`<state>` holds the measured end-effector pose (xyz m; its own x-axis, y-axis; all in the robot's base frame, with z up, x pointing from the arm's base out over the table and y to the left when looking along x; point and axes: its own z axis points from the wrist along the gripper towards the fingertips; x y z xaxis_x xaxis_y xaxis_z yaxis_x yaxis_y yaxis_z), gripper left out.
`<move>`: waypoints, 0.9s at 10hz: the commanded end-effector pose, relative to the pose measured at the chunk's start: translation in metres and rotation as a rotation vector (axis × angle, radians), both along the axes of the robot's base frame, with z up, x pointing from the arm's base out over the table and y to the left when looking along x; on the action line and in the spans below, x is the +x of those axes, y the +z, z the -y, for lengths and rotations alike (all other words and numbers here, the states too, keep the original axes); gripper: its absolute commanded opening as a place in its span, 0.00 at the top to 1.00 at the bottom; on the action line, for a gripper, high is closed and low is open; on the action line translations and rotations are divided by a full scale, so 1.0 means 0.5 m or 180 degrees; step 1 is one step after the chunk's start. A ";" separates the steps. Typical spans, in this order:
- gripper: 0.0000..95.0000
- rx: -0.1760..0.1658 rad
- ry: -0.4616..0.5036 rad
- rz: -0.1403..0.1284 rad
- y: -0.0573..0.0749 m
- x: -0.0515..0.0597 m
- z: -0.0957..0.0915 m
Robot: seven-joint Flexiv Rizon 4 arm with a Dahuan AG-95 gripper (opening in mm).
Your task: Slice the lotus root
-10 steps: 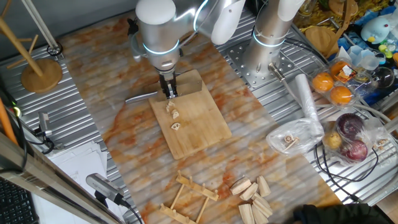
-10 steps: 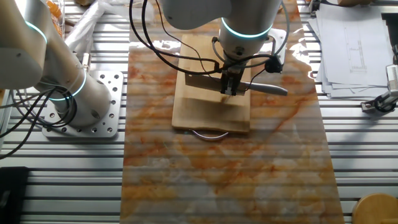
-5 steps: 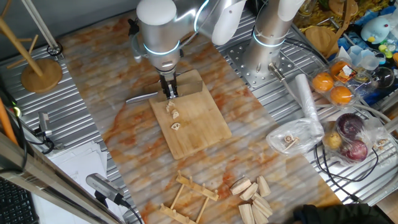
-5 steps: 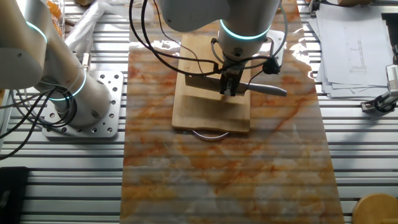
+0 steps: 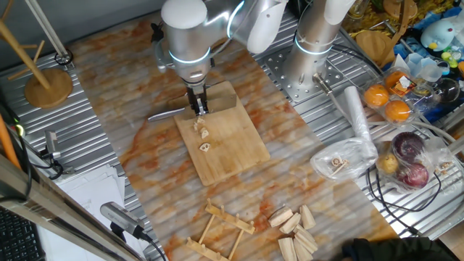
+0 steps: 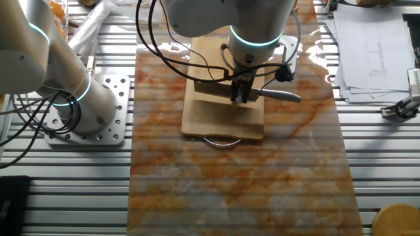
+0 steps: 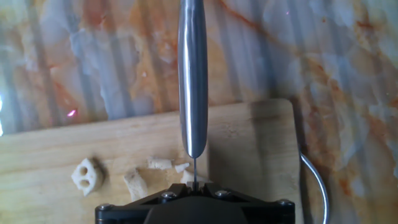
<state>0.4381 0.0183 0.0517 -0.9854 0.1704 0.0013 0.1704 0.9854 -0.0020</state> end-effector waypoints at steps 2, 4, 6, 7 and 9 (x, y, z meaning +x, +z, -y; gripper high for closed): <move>1.00 -0.0017 0.0019 0.0045 -0.025 -0.005 0.004; 1.00 0.0007 0.0008 0.0045 -0.037 -0.003 0.003; 1.00 -0.0052 0.0043 0.0032 -0.053 -0.002 0.004; 1.00 -0.0075 0.0053 0.0049 -0.073 -0.002 0.003; 1.00 -0.0016 0.0115 0.0001 -0.032 -0.004 0.005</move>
<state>0.4348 0.0166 0.0512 -0.9909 0.1329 -0.0226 0.1334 0.9908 -0.0212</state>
